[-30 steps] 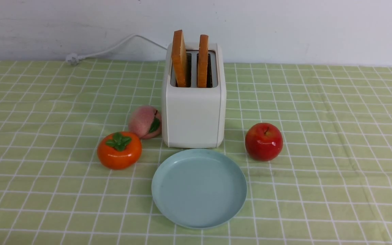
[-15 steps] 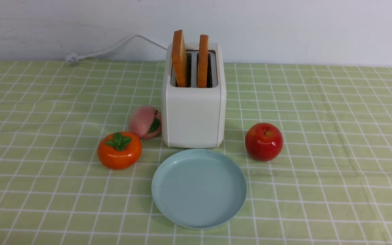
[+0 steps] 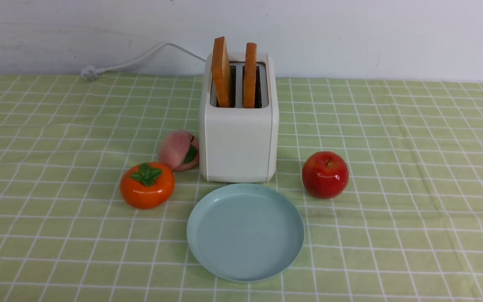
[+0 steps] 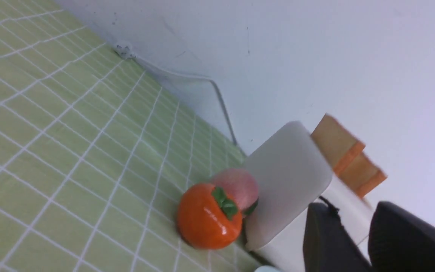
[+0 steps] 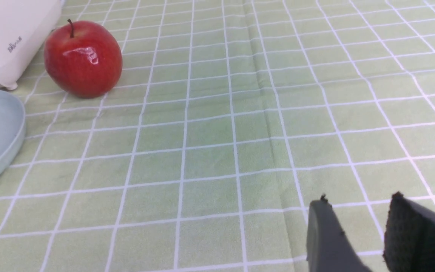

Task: Take toasted bread from bread machine on green coffee tablecloth place on plate.
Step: 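Reach for a toast slice standing in the toaster with the left gripper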

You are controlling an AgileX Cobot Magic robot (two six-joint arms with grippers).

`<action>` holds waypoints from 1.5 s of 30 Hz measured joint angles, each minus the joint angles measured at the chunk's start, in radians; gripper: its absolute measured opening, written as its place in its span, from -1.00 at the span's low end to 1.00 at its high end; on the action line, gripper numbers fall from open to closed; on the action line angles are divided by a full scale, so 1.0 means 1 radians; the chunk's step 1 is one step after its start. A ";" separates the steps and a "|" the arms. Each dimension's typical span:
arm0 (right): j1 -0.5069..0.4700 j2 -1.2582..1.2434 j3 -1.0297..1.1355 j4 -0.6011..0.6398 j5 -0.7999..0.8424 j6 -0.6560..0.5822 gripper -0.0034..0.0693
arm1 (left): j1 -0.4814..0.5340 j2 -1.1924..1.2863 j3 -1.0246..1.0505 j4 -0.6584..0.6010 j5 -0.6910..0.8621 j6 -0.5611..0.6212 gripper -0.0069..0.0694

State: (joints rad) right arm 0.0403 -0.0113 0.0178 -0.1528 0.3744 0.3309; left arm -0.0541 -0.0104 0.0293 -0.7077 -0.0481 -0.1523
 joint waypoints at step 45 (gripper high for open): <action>0.620 0.510 -0.892 -0.031 0.377 -0.027 -0.90 | -0.234 1.239 -1.096 0.022 0.397 0.770 -0.85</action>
State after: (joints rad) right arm 0.6607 0.4991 -0.8744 -0.1843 0.7517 0.3040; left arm -0.2884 1.2288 -1.0667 -0.6861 0.3494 0.6178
